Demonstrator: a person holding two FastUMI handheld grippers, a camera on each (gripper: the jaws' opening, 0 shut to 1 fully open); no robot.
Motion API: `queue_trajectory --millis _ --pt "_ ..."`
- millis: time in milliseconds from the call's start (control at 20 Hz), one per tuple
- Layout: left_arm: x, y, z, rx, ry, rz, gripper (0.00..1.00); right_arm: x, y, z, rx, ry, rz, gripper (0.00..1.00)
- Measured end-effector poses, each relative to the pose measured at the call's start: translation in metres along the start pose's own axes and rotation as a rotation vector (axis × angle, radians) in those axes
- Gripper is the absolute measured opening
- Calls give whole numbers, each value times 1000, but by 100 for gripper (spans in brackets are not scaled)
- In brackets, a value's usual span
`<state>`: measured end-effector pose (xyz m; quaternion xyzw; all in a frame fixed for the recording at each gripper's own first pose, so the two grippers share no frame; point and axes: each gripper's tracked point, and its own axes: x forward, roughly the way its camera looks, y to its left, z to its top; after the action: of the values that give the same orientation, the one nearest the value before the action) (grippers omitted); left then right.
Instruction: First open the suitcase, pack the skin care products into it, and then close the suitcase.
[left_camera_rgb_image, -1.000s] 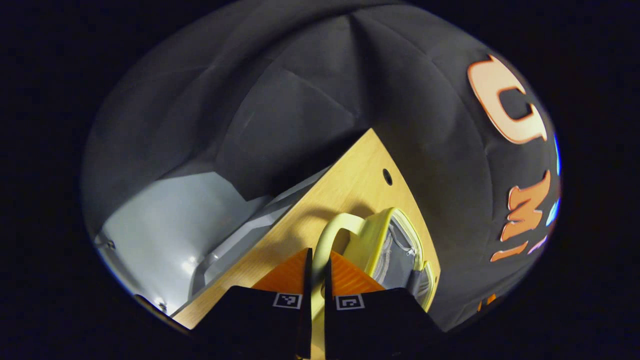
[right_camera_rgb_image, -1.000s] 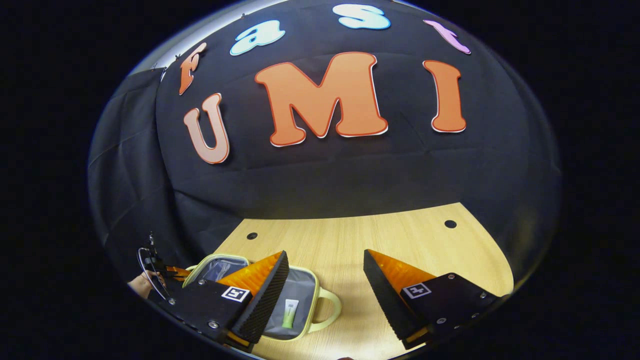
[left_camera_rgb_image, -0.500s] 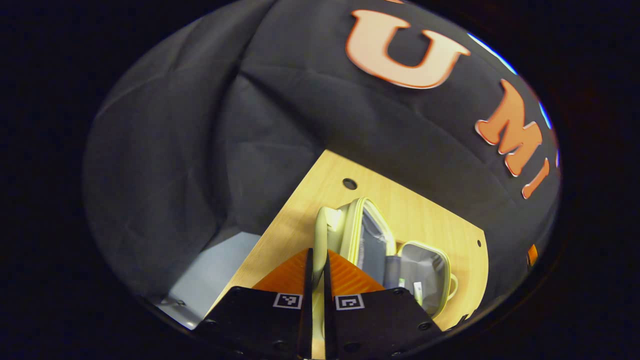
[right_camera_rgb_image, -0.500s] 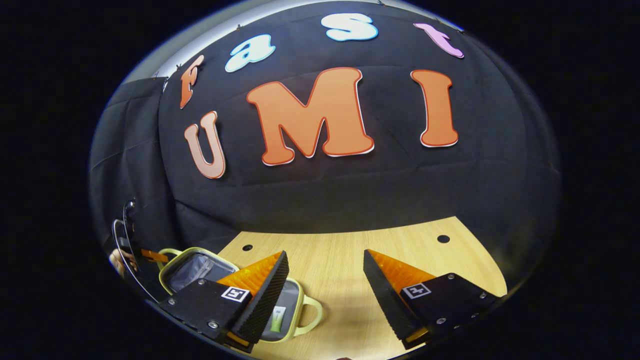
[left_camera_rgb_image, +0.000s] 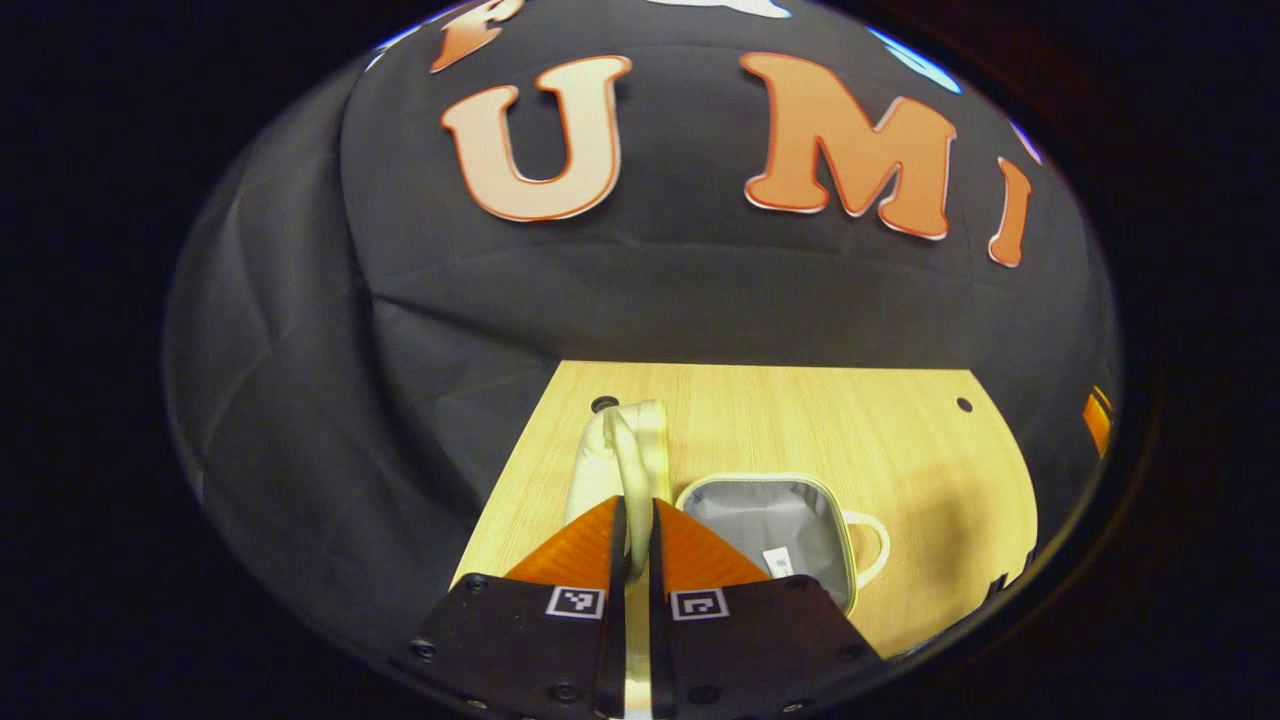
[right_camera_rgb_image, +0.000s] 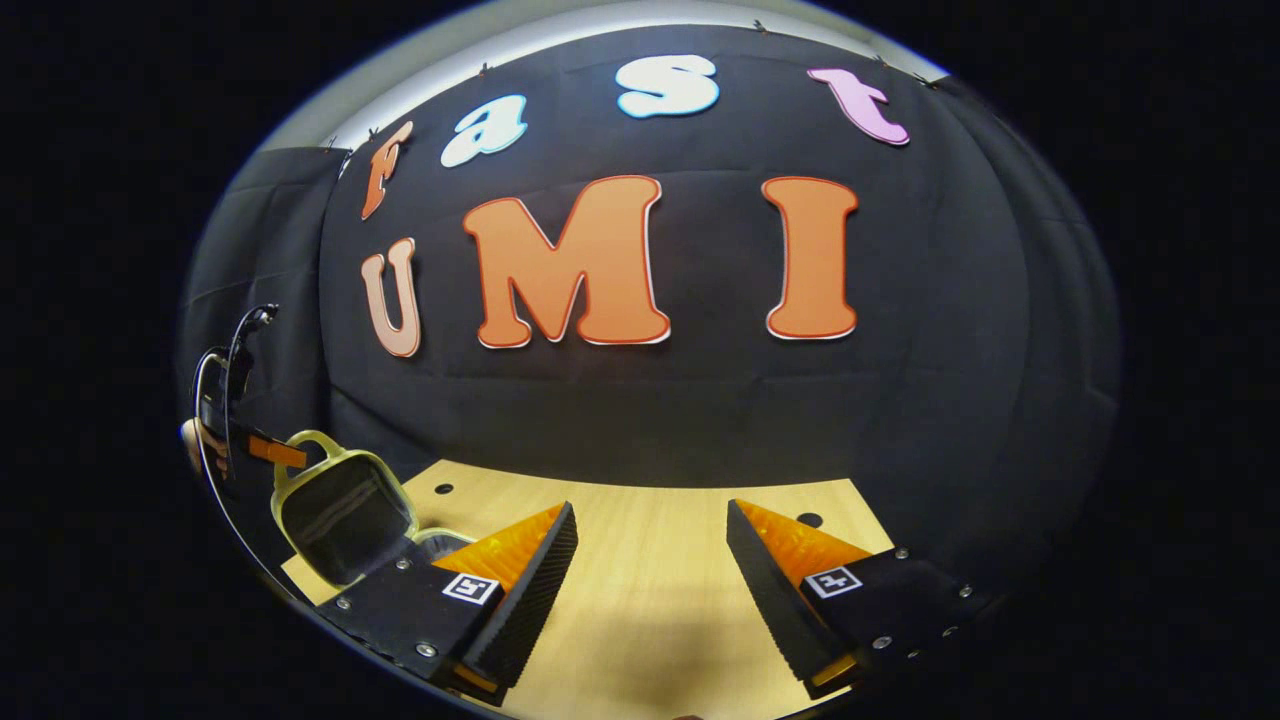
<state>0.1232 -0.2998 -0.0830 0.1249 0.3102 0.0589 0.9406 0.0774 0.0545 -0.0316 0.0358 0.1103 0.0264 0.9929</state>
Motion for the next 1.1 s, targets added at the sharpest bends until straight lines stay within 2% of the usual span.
queue_trajectory --millis 150,350,500,700,1000,1100 --pt "-8 -50 2 28 8 -45 10 -13 -32 -5 30 0 -16 95" --pt "9 -127 -19 88 42 -109 10 -26 -61 -14 41 7 -34 95" --pt "30 -186 -45 159 95 -192 10 -33 -76 -21 56 18 -43 95" --pt "64 -262 -98 149 216 -307 10 -41 -94 -38 62 49 -64 95" --pt "94 -291 -152 217 308 -281 10 -46 -110 -67 73 115 -78 95" --pt "91 -291 -151 253 292 -252 11 -47 -108 -77 110 140 -70 95"
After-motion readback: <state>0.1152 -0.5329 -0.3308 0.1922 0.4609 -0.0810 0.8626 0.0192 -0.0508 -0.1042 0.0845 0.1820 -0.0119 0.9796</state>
